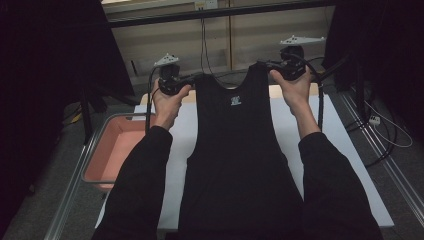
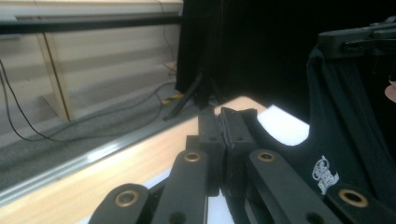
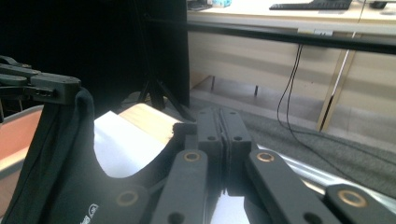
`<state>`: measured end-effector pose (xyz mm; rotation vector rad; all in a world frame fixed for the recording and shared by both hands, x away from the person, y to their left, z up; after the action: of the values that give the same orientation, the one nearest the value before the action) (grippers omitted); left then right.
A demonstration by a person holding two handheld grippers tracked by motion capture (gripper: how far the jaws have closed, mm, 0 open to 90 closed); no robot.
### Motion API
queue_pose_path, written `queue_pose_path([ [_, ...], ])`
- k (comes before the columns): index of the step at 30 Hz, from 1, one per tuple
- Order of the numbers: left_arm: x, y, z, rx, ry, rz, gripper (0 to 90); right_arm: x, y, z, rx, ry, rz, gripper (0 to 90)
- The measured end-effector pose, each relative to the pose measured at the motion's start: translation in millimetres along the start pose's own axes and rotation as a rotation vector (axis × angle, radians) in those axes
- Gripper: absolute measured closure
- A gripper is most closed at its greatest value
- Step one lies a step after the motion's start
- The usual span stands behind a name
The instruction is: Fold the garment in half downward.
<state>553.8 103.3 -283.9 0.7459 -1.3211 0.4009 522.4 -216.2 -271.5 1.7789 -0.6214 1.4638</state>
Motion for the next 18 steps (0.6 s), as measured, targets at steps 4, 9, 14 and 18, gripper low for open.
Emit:
queue_pose_path([
  [4,16.1,8.7,2.1,0.007,-0.003,0.04,88.4,17.9,6.7,-4.1,-0.005,0.018,0.031,87.8],
  [9,13.0,12.9,4.7,0.008,-0.017,0.035,88.4,18.6,10.1,-8.8,-0.008,0.032,0.025,87.8],
  [14,0.9,11.1,1.5,0.012,-0.009,0.013,88.4,4.3,9.8,-6.8,-0.011,0.027,0.0,87.8],
  [18,-5.0,12.1,3.5,0.003,-0.002,0.01,88.4,-2.6,11.2,-8.0,-0.003,0.027,-0.005,87.8],
])
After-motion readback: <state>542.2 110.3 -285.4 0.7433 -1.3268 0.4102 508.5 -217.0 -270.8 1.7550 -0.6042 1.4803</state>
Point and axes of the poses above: each handheld gripper's, and its own axes: y roughly backward along the jaws, x roughly out of its top, z roughly to its right, the point moved 2 cm from there along -y, roughly forward along the jaws, and after that the axes turned 5 degrees about x, right-handed, at the moved point
